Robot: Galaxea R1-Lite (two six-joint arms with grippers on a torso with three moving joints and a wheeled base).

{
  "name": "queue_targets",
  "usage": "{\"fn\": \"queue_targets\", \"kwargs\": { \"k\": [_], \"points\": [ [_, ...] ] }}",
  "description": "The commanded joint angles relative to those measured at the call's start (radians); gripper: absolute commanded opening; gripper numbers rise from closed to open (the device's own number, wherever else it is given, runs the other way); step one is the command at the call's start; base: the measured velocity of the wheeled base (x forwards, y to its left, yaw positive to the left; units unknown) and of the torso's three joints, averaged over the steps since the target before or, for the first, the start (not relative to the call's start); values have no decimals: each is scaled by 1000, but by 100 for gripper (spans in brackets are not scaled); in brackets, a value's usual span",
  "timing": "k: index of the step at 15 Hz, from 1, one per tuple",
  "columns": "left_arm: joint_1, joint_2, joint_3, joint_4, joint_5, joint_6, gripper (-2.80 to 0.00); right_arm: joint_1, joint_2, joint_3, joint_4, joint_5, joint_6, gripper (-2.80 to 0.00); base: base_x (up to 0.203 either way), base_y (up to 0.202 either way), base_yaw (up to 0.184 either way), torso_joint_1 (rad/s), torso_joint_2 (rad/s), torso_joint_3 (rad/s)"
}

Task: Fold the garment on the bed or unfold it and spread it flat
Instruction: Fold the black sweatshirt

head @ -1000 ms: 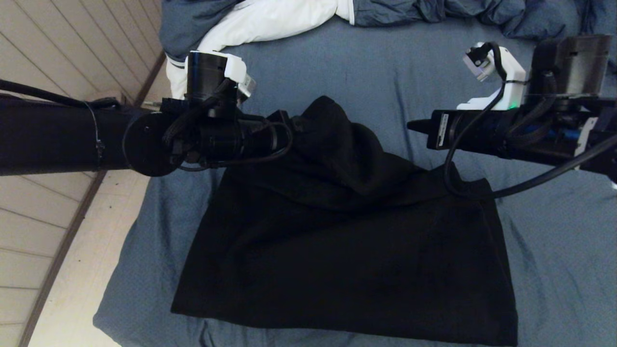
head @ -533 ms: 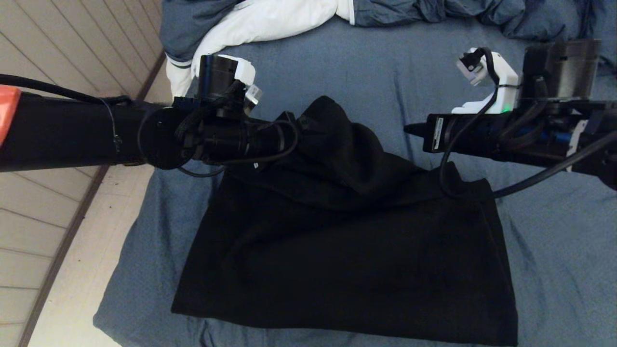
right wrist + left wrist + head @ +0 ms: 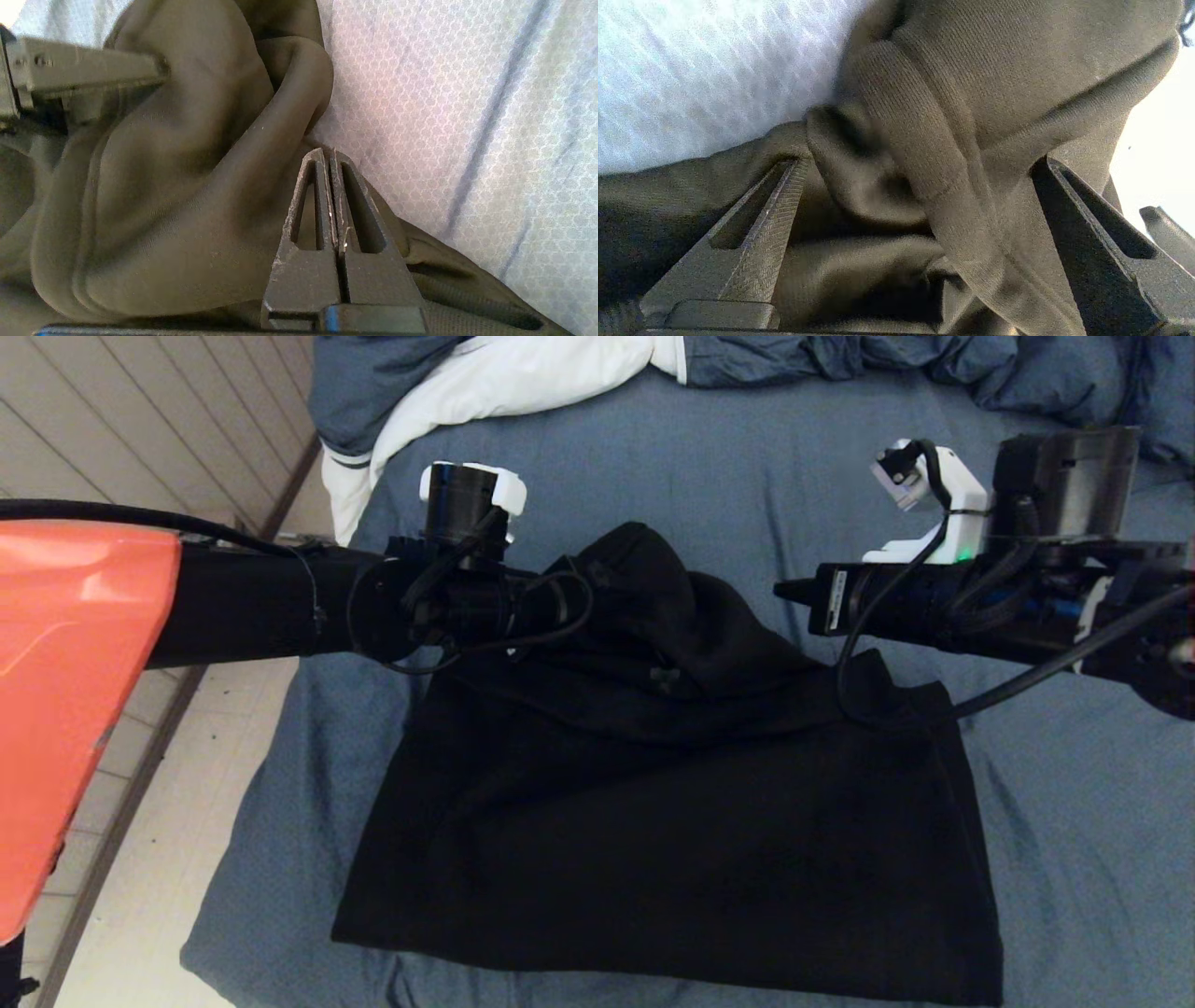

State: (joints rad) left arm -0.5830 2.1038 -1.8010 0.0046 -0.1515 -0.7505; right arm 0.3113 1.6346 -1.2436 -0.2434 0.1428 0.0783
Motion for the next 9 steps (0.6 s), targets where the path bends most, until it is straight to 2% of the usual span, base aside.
{"fn": "queue_targets", "kwargs": {
  "k": [1,9],
  "points": [
    [9,14,-42,1,0,-4,0,2,16,-2,-2,1,0,-280,0,0,0,0,0,0],
    [4,30,-128,16,-1,-4,0,2,13,1,-4,1,0,-280,0,0,0,0,0,0]
  ]
}}
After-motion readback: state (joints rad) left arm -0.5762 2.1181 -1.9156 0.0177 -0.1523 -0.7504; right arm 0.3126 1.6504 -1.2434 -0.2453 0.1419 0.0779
